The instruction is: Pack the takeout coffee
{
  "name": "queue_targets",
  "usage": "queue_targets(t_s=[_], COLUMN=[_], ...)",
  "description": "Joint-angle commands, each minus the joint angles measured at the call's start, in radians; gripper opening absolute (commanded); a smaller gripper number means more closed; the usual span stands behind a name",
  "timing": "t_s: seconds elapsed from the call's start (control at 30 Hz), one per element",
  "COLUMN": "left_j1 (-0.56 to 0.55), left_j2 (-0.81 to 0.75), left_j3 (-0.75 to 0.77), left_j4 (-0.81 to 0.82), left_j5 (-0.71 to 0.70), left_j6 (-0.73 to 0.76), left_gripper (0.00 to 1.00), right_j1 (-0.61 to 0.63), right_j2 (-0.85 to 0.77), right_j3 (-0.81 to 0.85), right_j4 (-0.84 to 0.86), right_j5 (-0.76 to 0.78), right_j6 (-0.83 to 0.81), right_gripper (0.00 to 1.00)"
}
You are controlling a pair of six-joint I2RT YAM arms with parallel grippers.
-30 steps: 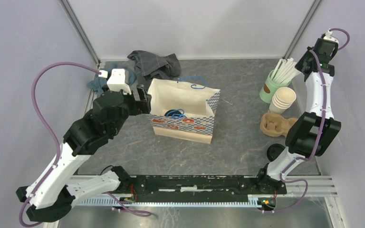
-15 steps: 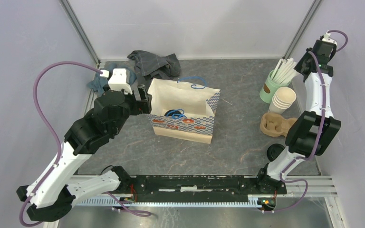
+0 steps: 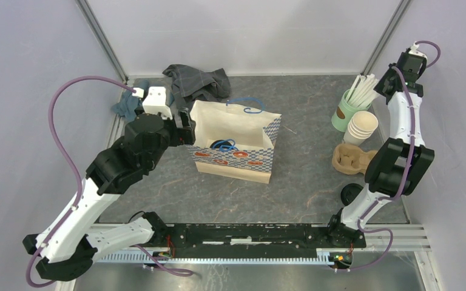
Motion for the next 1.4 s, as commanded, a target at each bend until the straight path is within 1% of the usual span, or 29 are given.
queue_targets(t_s=[0.0, 0.2, 0.3, 0.53, 0.67, 0.77, 0.93, 1.03, 1.2, 1.37], left_j1=[-0.002, -0.002, -0.002, -0.002, -0.002, -0.002, -0.002, -0.002, -0.002, -0.002], left_j2=[0.001, 0.006, 0.009, 0.012, 0.012, 0.014, 0.012, 0.010, 0.000, -0.024], left_j3=[0.029, 0.031, 0.032, 0.033, 0.037, 0.045, 0.052, 0.059, 0.076, 0.083], left_j4=[0.042, 0.043, 0.043, 0.040, 0.035, 0.033, 0.047, 0.053, 0.047, 0.039], left_j5=[-0.023, -0.028, -0.028, -0.030, -0.030, -0.028, -0.016, -0.008, 0.020, 0.047], left_j6=[0.048, 0.049, 0.050, 0.048, 0.047, 0.047, 0.058, 0.066, 0.062, 0.020], left_gripper=[0.94, 0.94, 0.94, 0.94, 0.94, 0.94, 0.94, 0.94, 0.93, 0.93], right_j1=[-0.003, -0.002, -0.001, 0.009, 0.010, 0.012, 0.012, 0.012, 0.012, 0.011], right_j2=[0.022, 0.029, 0.038, 0.054, 0.052, 0.030, -0.030, -0.075, -0.144, -0.224], right_j3=[0.011, 0.004, 0.010, 0.012, 0.020, 0.040, 0.063, 0.066, 0.091, 0.101], right_j4=[0.039, 0.050, 0.052, 0.056, 0.050, 0.031, 0.000, -0.012, -0.044, -0.041], right_j5=[0.001, 0.004, 0.000, 0.005, 0.009, 0.013, 0.029, 0.032, 0.010, -0.048], right_j6=[0.009, 0.011, 0.011, 0.008, 0.007, 0.005, 0.007, 0.007, -0.005, -0.027], right_gripper=[0.29, 0.28, 0.26, 0.24, 0.18, 0.17, 0.09, 0.08, 0.04, 0.00])
